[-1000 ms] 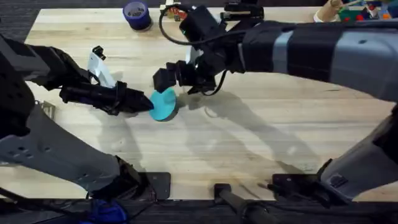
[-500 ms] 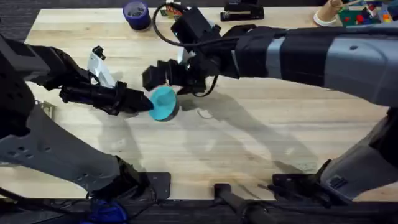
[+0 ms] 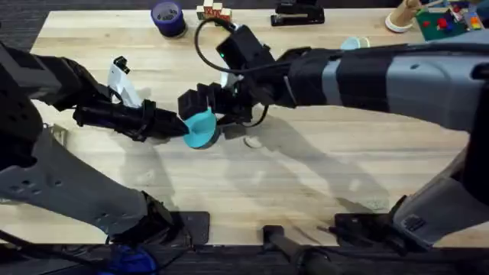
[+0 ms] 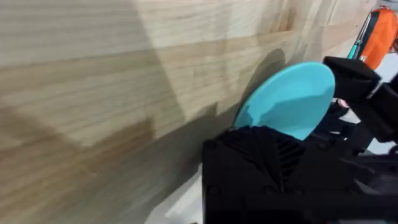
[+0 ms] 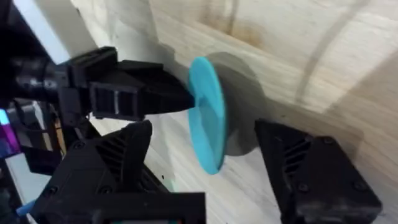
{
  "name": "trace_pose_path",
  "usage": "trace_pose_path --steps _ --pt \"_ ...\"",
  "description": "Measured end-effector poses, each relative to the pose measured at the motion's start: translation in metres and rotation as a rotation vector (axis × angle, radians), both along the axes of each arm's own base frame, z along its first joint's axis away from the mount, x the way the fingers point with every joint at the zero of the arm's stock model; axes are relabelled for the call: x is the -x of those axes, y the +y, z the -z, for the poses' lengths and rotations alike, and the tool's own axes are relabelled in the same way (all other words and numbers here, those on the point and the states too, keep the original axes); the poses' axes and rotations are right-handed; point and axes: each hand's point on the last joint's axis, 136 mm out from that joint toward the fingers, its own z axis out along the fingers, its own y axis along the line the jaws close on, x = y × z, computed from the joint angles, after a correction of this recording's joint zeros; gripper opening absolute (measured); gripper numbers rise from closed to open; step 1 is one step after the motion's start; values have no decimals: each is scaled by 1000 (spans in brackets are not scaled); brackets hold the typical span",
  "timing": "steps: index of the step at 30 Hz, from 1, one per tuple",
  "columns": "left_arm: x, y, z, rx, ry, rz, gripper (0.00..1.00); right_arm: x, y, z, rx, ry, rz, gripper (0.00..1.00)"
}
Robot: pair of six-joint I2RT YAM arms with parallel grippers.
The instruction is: Pick up the plates from the table one by one and place each into a slot on the dish rack.
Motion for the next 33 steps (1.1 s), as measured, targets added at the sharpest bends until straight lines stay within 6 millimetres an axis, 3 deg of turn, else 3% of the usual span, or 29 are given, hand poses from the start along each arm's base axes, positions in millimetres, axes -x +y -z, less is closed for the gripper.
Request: trace_pose_path --steps 5,18,33 --pt "0 0 0 0 0 0 38 1 -7 11 -22 34 24 993" --pt "0 0 0 0 0 0 39 2 -6 9 -40 54 29 991" --pt "0 0 0 0 0 0 38 9 10 11 -99 91 1 992"
